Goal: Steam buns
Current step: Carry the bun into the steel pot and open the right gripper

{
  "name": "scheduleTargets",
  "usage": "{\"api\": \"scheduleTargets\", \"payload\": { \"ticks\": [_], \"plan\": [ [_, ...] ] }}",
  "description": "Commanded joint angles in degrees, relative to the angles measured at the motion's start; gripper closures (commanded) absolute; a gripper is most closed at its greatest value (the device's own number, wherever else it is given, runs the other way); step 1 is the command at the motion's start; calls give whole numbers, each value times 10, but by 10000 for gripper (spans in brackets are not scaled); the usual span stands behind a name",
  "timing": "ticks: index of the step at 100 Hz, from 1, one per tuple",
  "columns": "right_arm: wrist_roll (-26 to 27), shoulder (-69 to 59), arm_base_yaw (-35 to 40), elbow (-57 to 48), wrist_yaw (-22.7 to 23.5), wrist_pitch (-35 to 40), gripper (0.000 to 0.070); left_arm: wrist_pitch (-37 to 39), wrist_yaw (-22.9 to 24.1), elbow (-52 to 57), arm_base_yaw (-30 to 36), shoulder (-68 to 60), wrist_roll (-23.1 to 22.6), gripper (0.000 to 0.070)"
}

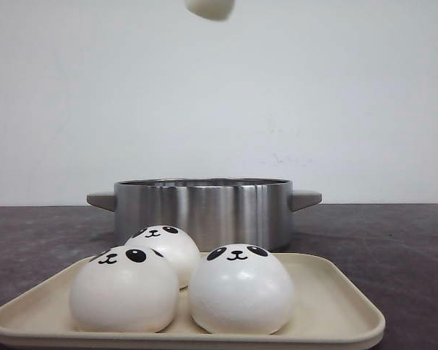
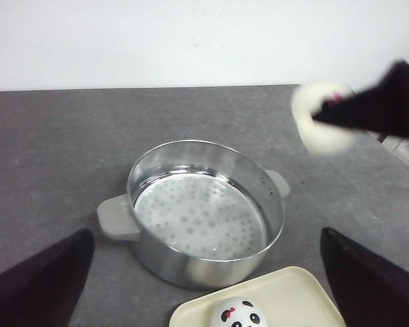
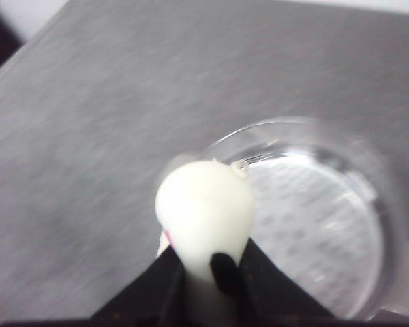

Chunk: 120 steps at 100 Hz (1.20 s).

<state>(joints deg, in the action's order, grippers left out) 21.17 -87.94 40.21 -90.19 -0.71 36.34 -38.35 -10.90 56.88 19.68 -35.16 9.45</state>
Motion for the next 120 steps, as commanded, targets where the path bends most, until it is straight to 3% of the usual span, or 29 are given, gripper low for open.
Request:
{"api": "scheduleTargets", "payload": {
  "ticks": [1,12,41,85,89,98,104,120],
  "plan": [
    [-11,-49,-19,-19,12,-3,696,4,0,9,3,-4,-9,33],
    [-11,-113,-53,-40,38,-4,696,2,0,9,3,-7,-9,33],
    [-41,-236,-85,-45,32,-41,696,-7,0,9,3,-13,-8,33],
    [-52,-301,-105,-45,37,-89,690,-53,0,9,3,-13,-8,33],
    [-54,-304,-105,-45,38,-89,658,-54,0,9,3,-13,-8,33],
    [-54,-307,-105,-45,39,-82,485,-54,0,9,3,-15,-9,33],
    [-54,-309,-105,-45,39,-77,407,-54,0,9,3,-17,-9,33],
    [-54,-309,-105,-45,39,-70,350,-55,0,9,3,-20,-8,33]
  ]
}}
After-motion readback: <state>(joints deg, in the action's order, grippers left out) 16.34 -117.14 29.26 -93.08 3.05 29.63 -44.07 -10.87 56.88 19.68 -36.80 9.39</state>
